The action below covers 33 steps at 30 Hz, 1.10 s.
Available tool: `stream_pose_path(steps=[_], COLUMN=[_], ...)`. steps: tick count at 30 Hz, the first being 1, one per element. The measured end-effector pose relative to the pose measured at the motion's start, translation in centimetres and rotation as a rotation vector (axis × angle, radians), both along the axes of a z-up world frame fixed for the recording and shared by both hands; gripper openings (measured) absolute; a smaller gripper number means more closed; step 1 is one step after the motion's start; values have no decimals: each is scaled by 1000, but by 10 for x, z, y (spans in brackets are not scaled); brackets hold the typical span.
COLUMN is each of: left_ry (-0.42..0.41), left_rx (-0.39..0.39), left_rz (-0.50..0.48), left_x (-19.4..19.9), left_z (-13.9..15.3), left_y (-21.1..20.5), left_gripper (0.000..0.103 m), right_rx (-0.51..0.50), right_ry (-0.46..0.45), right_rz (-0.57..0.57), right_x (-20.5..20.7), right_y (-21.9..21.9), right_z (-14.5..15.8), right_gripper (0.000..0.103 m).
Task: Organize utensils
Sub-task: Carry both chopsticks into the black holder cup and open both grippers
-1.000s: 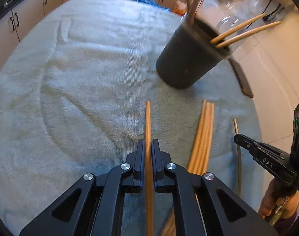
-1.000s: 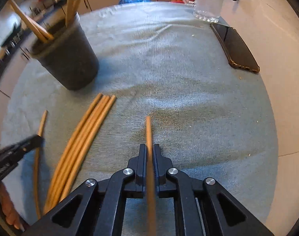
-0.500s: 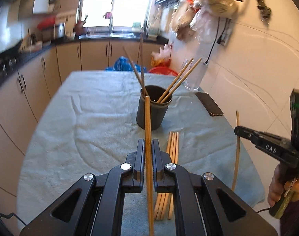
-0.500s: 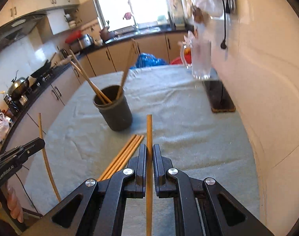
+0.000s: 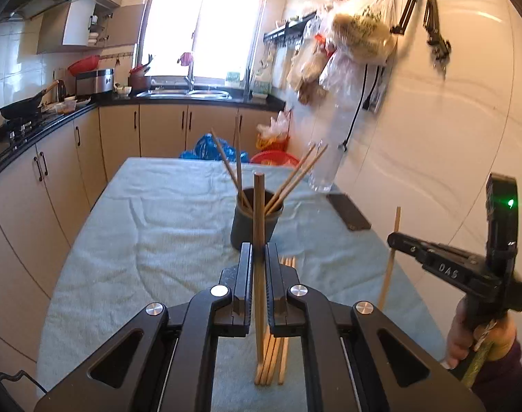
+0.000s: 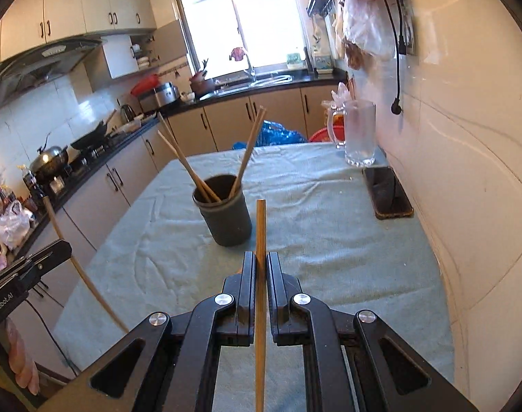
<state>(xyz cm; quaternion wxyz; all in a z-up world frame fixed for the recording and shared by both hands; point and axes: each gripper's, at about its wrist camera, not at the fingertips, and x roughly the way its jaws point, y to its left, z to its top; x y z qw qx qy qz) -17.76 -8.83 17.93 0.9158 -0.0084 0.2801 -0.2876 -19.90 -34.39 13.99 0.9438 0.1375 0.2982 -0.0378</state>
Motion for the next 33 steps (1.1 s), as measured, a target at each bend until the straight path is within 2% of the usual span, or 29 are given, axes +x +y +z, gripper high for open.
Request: stream_pose_path(steps=[7, 15, 20, 26, 30, 33], left_ry=[-36, -105, -126, -83, 6, 17], left_rx=[-63, -115, -129, -113, -93, -66], left_rz=[3, 24, 44, 77, 66, 59], left_x=[24, 71, 107, 156, 176, 179], left_z=[34, 75, 84, 67, 42, 31], left_y=[-7, -30, -51, -72, -82, -86], left_gripper=[6, 6, 6, 6, 6, 6], right_rx=[33, 80, 50, 34, 50, 66], right_ry=[-89, -287, -380, -357, -263, -207], right_rz=[-19, -40, -104, -136, -116, -97], right_x=[22, 67, 98, 145, 171, 182], right_y=[-8, -16, -12, -9, -13, -17], right_z=[27, 90, 108, 91, 63, 45], right_gripper=[7, 7, 7, 7, 7, 7])
